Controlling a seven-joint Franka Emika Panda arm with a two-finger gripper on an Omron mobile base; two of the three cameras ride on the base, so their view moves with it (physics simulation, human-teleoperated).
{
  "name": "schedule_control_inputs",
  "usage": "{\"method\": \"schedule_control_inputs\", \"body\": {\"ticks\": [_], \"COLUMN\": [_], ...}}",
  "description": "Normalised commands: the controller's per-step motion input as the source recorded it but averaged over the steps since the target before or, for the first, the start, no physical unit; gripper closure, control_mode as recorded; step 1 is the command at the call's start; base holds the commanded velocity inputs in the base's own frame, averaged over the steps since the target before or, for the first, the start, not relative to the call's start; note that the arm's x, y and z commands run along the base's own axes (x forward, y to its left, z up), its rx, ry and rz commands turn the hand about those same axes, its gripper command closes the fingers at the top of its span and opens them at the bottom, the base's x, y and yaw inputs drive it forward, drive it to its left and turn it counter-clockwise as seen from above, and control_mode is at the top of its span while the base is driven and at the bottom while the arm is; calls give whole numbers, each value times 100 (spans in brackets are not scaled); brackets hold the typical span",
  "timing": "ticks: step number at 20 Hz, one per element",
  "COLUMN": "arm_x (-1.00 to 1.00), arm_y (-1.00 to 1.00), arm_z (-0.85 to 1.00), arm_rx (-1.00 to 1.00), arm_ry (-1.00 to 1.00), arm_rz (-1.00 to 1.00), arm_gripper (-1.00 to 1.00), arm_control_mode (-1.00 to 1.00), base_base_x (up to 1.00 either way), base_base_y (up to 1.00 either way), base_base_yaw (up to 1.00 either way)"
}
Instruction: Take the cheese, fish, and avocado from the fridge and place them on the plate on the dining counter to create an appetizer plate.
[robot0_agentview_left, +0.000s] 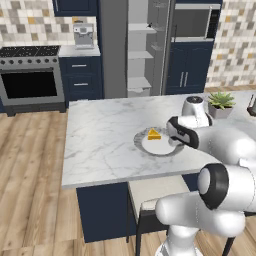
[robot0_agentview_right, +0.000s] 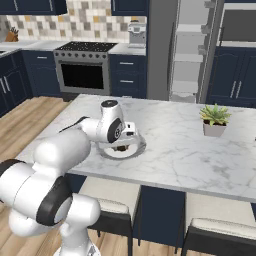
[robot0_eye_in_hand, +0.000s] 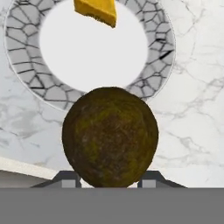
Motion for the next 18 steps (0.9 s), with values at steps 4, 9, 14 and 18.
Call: {"method": "schedule_control_inputs", "body": {"ticks": [4, 9, 14, 18], "arm_x": [61, 60, 54, 48], "arm_y": [0, -2, -11, -12], "arm_z": [-36, -31, -25, -24], "arm_rx": [0, 0, 0, 0], "arm_ry": [0, 0, 0, 0], "arm_rz": [0, 0, 0, 0], "arm_gripper": [100, 100, 100, 100], "arm_control_mode": [-100, -100, -100, -100], "base_base_x": [0, 0, 0, 0], "base_base_y": [0, 0, 0, 0], "base_base_yaw": [0, 0, 0, 0]}}
